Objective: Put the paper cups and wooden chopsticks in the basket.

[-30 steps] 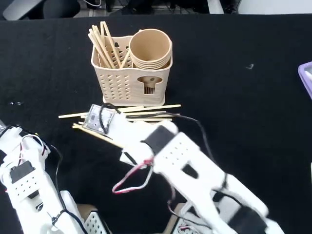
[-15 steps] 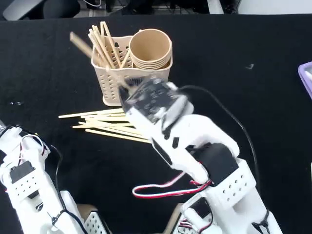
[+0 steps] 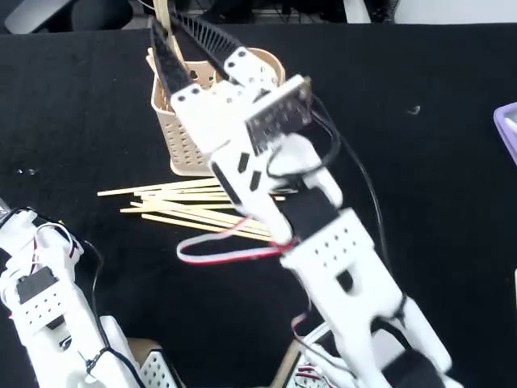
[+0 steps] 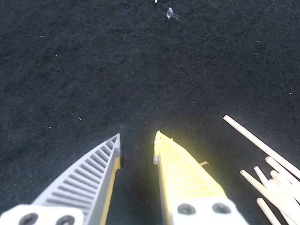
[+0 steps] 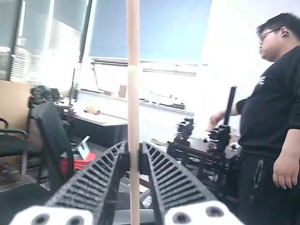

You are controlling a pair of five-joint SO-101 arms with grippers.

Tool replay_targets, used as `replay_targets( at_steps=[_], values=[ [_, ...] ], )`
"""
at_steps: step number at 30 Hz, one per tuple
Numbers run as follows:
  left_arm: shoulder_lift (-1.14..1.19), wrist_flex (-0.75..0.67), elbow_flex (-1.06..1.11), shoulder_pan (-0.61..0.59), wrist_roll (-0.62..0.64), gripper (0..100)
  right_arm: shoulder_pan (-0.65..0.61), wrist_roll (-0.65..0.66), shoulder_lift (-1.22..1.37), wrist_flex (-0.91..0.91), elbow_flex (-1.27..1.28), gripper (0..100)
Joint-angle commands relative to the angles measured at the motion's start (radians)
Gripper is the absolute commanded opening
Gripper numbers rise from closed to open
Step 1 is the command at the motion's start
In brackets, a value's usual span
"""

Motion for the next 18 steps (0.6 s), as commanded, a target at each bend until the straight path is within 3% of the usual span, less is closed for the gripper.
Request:
replay_targets(
  at_steps=[1, 10, 18],
  values=[
    [-0.003, -0.018, -0.031, -0.002, 0.006, 13, 0.057, -0.014, 0.099, -0.032, -0.116, 1.1],
    [-0.003, -0.018, -0.031, -0.002, 0.006, 13, 0.061, -0.015, 0.305, -0.031, -0.058, 1.1],
    [-0.003, -0.018, -0.031, -0.002, 0.006, 13, 0.066, -0.015, 0.312, 0.0, 0.067, 1.6]
  ],
)
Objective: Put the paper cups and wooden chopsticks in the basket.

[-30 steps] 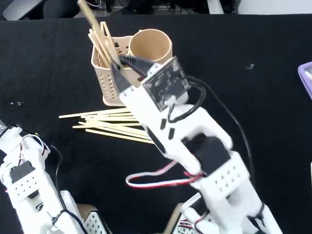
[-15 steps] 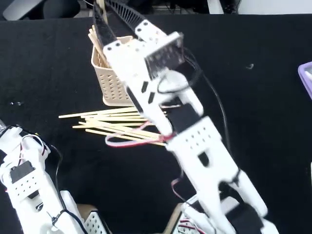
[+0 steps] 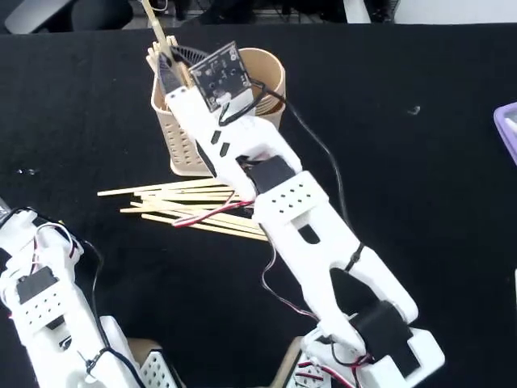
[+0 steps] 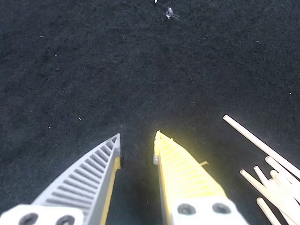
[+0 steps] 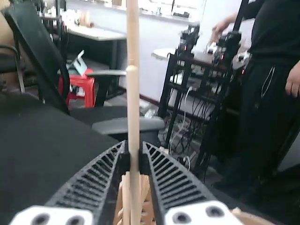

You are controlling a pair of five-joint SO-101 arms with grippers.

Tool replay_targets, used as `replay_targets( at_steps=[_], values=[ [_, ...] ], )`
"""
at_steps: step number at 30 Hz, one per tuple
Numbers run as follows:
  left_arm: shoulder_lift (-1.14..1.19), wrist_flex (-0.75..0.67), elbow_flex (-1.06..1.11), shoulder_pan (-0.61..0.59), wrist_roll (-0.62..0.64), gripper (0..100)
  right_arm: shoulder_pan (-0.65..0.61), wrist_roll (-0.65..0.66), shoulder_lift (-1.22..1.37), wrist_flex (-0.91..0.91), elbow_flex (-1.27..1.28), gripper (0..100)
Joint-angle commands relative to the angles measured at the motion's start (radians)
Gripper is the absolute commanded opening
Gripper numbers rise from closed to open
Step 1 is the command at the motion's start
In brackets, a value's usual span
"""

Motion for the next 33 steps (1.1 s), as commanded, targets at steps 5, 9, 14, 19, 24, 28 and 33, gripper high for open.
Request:
replay_targets(
  at_steps=[5, 9, 14, 19, 24, 28, 33],
  values=[
    [-0.003, -0.018, -0.031, -0.004, 0.006, 13, 0.008, -0.012, -0.012, 0.163, -0.076, 11.1],
    [-0.003, -0.018, -0.031, -0.004, 0.006, 13, 0.008, -0.012, -0.091, 0.273, -0.142, 9.9],
    [-0.003, -0.018, -0.031, -0.004, 0.006, 13, 0.008, -0.011, -0.294, 0.516, -0.162, 10.2],
    [-0.003, -0.018, -0.03, -0.004, 0.005, 13, 0.006, -0.009, -0.519, 0.904, -0.093, 10.3],
    [-0.003, -0.02, -0.03, -0.004, 0.006, 13, -0.069, -0.002, -0.656, 1.04, 0.232, 10.8],
    [-0.003, -0.02, -0.03, -0.004, 0.006, 13, -0.133, 0.083, -0.648, 0.872, 0.567, 22.3],
    [-0.003, -0.02, -0.03, -0.004, 0.006, 13, -0.138, 0.132, -0.509, 0.592, 0.766, 23.0]
  ],
)
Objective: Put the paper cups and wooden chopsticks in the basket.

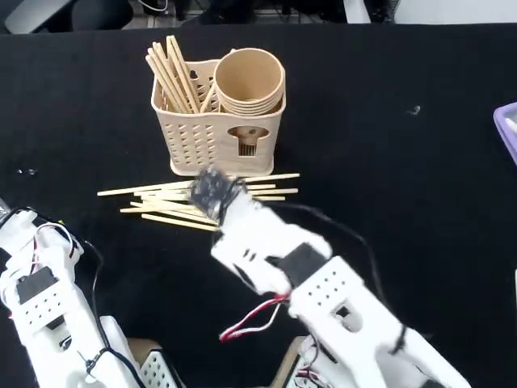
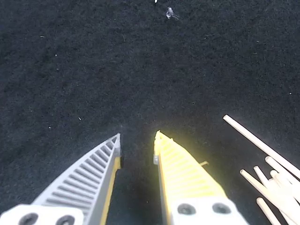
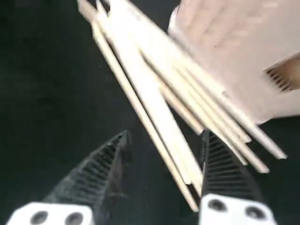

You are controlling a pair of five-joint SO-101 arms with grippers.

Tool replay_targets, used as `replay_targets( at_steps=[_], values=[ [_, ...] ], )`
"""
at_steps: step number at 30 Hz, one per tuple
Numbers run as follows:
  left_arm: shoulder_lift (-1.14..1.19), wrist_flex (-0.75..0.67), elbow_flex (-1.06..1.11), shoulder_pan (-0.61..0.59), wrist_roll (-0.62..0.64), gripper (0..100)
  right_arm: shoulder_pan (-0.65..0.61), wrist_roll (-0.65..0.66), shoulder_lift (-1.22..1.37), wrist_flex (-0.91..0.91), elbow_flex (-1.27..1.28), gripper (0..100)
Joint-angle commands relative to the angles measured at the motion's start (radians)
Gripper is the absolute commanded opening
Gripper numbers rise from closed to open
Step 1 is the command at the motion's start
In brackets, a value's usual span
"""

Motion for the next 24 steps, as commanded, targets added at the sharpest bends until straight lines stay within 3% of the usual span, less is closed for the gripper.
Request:
replay_targets(
  at_steps=[1, 10, 17, 19, 22, 24],
  values=[
    [-0.003, -0.02, -0.03, -0.004, 0.006, 13, -0.008, 0.038, 0.116, -0.163, 0.042, 22.4],
    [-0.003, -0.02, -0.03, -0.004, 0.005, 13, 0.071, 0.169, 0.558, -0.164, -0.22, 22.3],
    [-0.003, -0.02, -0.03, -0.004, 0.005, 13, 0.118, 0.181, 0.697, -0.077, -0.334, 21.7],
    [-0.003, -0.02, -0.03, -0.004, 0.005, 13, 0.117, 0.181, 0.697, -0.011, -0.355, 17.5],
    [-0.003, -0.02, -0.03, -0.004, 0.005, 13, 0.115, 0.181, 0.697, 0.023, -0.367, 2.0],
    [-0.003, -0.02, -0.03, -0.004, 0.005, 13, 0.117, 0.181, 0.696, 0.04, -0.367, 2.7]
  ],
)
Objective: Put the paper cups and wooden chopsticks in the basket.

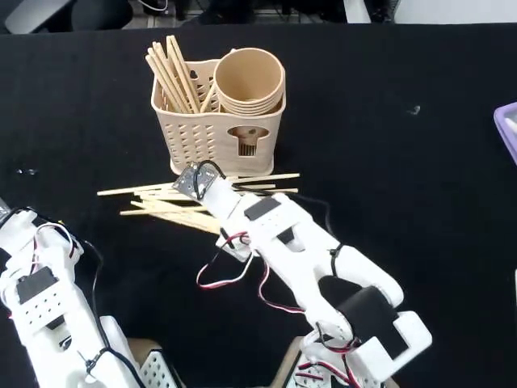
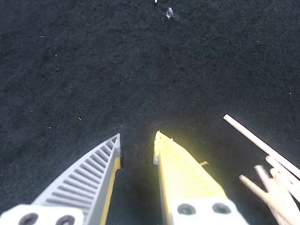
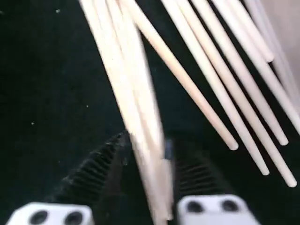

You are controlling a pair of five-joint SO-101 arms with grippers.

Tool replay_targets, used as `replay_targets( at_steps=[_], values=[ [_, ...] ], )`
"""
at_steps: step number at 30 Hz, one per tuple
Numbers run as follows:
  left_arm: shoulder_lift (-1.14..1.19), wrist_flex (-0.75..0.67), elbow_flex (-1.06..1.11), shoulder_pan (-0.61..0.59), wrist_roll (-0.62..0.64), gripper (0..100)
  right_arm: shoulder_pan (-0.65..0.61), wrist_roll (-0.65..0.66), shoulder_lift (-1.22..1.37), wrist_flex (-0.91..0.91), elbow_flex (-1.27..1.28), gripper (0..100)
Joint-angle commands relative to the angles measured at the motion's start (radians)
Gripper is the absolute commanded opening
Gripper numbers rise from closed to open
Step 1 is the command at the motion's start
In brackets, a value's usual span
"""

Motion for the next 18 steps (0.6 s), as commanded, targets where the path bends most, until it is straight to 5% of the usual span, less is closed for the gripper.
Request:
replay_targets(
  at_steps=[1, 11, 18],
  values=[
    [-0.003, -0.02, -0.03, -0.004, 0.005, 13, 0.017, 0.006, -0.005, 0.044, -0.045, 2.1],
    [-0.003, -0.02, -0.031, -0.004, 0.006, 13, 0.018, 0.006, -0.331, 0.104, 0.101, 1.3],
    [-0.003, -0.02, -0.031, -0.004, 0.005, 13, -0.072, -0.002, -0.295, 0.035, 0.107, 17.6]
  ],
)
